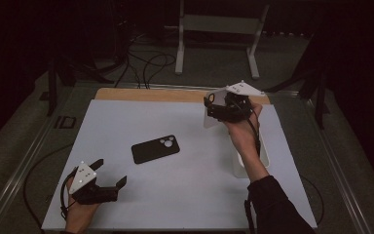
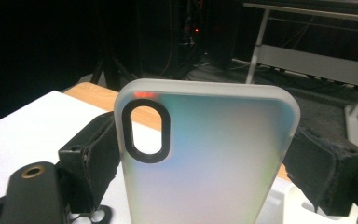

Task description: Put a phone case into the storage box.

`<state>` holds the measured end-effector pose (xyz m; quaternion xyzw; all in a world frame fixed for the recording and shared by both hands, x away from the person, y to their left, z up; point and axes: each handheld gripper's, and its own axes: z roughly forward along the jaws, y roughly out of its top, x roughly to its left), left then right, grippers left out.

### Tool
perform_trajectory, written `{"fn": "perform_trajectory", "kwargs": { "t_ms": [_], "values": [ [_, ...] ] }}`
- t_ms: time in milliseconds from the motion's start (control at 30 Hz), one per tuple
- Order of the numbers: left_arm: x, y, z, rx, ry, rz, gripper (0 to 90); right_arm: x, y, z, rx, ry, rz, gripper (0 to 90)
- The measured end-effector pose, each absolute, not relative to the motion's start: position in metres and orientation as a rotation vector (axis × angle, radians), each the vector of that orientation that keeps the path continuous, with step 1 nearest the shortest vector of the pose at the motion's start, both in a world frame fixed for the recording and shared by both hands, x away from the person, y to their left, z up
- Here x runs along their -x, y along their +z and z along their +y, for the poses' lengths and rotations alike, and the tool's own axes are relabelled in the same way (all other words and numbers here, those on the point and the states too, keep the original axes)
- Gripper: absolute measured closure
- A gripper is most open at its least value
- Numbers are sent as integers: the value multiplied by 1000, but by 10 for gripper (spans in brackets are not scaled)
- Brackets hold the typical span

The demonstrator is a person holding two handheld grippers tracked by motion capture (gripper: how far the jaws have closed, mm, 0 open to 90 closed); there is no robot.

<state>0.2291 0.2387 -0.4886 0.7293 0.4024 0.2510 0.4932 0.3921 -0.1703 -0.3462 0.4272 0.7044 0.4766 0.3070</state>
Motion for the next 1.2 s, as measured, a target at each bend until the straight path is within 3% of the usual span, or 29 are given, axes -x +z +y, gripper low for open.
{"fn": "perform_trajectory", "kwargs": {
  "t_ms": [1200],
  "values": [
    [-228, -488, 238, -1767, 613, 980, 1, -434, -348, -216, -1303, 1109, 1745, 166]
  ]
}}
